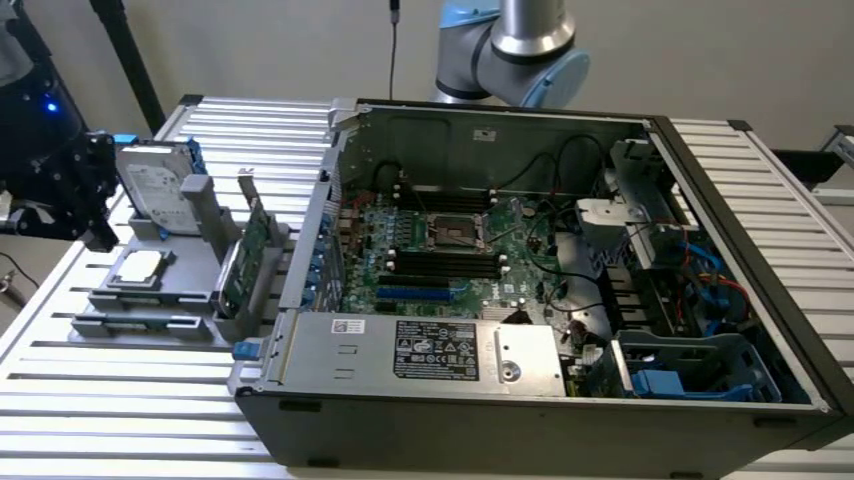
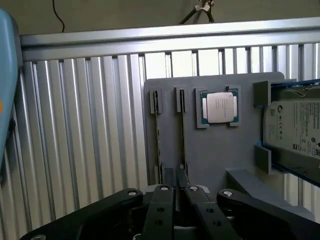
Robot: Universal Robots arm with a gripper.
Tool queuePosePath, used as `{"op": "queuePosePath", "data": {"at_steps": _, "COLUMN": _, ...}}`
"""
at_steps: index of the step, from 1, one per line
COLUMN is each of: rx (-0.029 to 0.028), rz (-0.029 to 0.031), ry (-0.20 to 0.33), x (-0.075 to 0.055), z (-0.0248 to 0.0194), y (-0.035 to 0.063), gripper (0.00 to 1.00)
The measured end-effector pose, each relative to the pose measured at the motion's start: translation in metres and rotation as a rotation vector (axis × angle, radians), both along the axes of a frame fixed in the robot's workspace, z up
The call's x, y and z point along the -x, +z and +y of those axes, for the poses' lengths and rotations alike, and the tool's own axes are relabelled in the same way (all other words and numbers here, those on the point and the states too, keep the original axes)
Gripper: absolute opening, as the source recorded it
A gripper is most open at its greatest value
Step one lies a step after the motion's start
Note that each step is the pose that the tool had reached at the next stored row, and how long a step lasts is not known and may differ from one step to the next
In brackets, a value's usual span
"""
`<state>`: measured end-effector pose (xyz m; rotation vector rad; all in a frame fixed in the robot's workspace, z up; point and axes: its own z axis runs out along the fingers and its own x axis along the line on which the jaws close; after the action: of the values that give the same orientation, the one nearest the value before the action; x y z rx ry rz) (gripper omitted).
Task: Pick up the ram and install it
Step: 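Pick up the ram and move it above insertion slot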
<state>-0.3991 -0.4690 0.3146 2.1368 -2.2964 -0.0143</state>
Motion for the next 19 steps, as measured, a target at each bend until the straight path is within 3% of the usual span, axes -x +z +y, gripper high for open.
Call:
{"op": "queuePosePath", "data": {"at_steps": 3, "rx": 0.0000, "rz": -0.0001, "ry": 0.003, "x": -0.004, "z": -0.0030, "y": -0.0050, "gripper": 0.30}}
{"op": "queuePosePath", "data": {"at_steps": 5, "rx": 0.0000, "rz": -0.0001, "ry": 0.007, "x": -0.004, "z": -0.0048, "y": -0.0086, "gripper": 0.30}}
{"op": "queuePosePath", "data": {"at_steps": 6, "rx": 0.0000, "rz": 0.0000, "ry": 0.010, "x": -0.005, "z": -0.0057, "y": -0.0105, "gripper": 0.36}}
{"op": "queuePosePath", "data": {"at_steps": 19, "rx": -0.0001, "rz": -0.0002, "ry": 0.028, "x": -0.005, "z": -0.0177, "y": -0.0342, "gripper": 0.36}}
